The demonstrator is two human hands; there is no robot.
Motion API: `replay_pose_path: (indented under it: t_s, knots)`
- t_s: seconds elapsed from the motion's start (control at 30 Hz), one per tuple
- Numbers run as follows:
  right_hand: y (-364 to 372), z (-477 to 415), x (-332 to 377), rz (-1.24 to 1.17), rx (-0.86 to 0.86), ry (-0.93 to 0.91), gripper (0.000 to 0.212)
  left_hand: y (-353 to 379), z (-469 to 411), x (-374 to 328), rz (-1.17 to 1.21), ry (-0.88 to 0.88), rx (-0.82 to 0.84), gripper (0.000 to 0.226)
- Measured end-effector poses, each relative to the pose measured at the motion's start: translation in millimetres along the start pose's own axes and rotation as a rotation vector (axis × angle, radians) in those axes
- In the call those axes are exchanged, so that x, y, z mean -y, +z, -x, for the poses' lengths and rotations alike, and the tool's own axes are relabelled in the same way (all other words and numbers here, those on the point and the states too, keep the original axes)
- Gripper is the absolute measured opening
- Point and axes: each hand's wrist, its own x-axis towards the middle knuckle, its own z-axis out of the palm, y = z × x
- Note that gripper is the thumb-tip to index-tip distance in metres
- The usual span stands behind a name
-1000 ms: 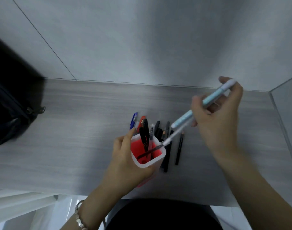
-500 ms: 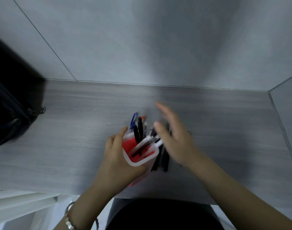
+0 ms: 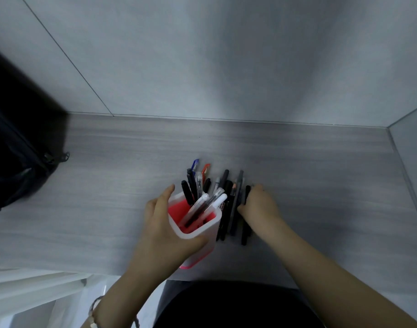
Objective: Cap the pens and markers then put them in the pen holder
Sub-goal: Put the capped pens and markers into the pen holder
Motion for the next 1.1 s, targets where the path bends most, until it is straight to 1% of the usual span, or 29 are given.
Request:
replay_pose_path:
  t_s: [0.1,0.13,0.2,0.23,0.27,0.33,0.37,0.4,0.43,0.47,0.5,0.53,0.6,0.63,0.67,0.7,0.77,0.8,0.87,0.9,0.93,0.97,1.0,1.03,1.07,1.1]
  knots:
    - [1,-8,-3,0.023,-0.037,-0.039,0.045,0,-1,0,0.000,-0.006,-0.001,0.105]
    - [-2,-9,-5,0.010,-0.028,-0.060,0.039,0,-1,-1,0.001,-0.007,-0.001,0.104]
    - [-16,-8,-9,-0.095,0.026,-0.082,0.012,0,-2,-1,-0.003,-0.009,-0.001,0.102]
    - [-26,-6,-10,-0.197,0.061,-0.083,0.007,0,-3,-1,-0.005,-0.013,-0.002,0.102]
    - [-37,-4,-10,-0.311,0.063,-0.085,0.018,0,-3,-1,-0.004,-0.018,0.000,0.101]
    - [-68,8,-2,-0.593,-0.048,-0.134,0.029,0,-5,-1,0.006,-0.030,0.012,0.102]
    - [-84,18,4,-0.762,-0.116,-0.186,0.029,1,-5,-2,0.008,-0.032,0.019,0.102]
    - [-100,29,12,-0.933,-0.149,-0.250,0.028,2,-6,-3,0.003,-0.029,0.027,0.102]
    - [-111,42,22,-1.063,-0.133,-0.316,0.026,3,-6,-5,-0.003,-0.022,0.036,0.102]
    - [-117,54,30,-1.100,-0.084,-0.382,0.025,5,-5,-8,-0.005,-0.011,0.045,0.101]
    - [-117,64,37,-1.020,-0.043,-0.442,0.024,7,-5,-10,-0.003,0.004,0.056,0.101]
    - [-111,70,41,-0.865,-0.021,-0.499,0.025,9,-5,-12,-0.001,0.023,0.070,0.101]
    - [-96,75,46,-0.581,-0.026,-0.588,0.035,12,-6,-13,-0.012,0.061,0.096,0.102]
    - [-88,74,47,-0.499,-0.049,-0.625,0.041,13,-7,-12,-0.022,0.078,0.106,0.102]
    - [-81,72,47,-0.431,-0.093,-0.659,0.044,13,-8,-11,-0.028,0.089,0.110,0.103]
    - [-76,69,49,-0.361,-0.151,-0.695,0.044,13,-8,-10,-0.032,0.091,0.113,0.104]
    - [-68,66,51,-0.219,-0.266,-0.777,0.030,11,-7,-10,-0.023,0.081,0.108,0.105]
    - [-64,64,50,-0.158,-0.285,-0.833,0.027,9,-7,-10,-0.011,0.071,0.094,0.106]
    - [-56,62,47,-0.104,-0.229,-0.951,0.038,5,-8,-10,0.015,0.043,0.054,0.104]
    - [-55,60,44,-0.138,-0.174,-0.974,0.042,2,-9,-10,0.027,0.025,0.039,0.102]
    - [-58,58,42,-0.214,-0.139,-0.956,0.044,0,-9,-9,0.037,0.007,0.027,0.101]
    - [-62,53,39,-0.333,-0.150,-0.890,0.043,-2,-10,-8,0.045,-0.005,0.014,0.102]
    - [-65,45,32,-0.468,-0.193,-0.781,0.041,-4,-9,-7,0.048,-0.015,0.001,0.102]
    - [-67,33,23,-0.559,-0.226,-0.630,0.039,-5,-9,-5,0.049,-0.022,-0.009,0.102]
    - [-68,19,14,-0.541,-0.220,-0.456,0.038,-6,-9,-4,0.049,-0.028,-0.016,0.101]
    - [-65,7,5,-0.415,-0.164,-0.271,0.040,-7,-9,-2,0.050,-0.035,-0.020,0.100]
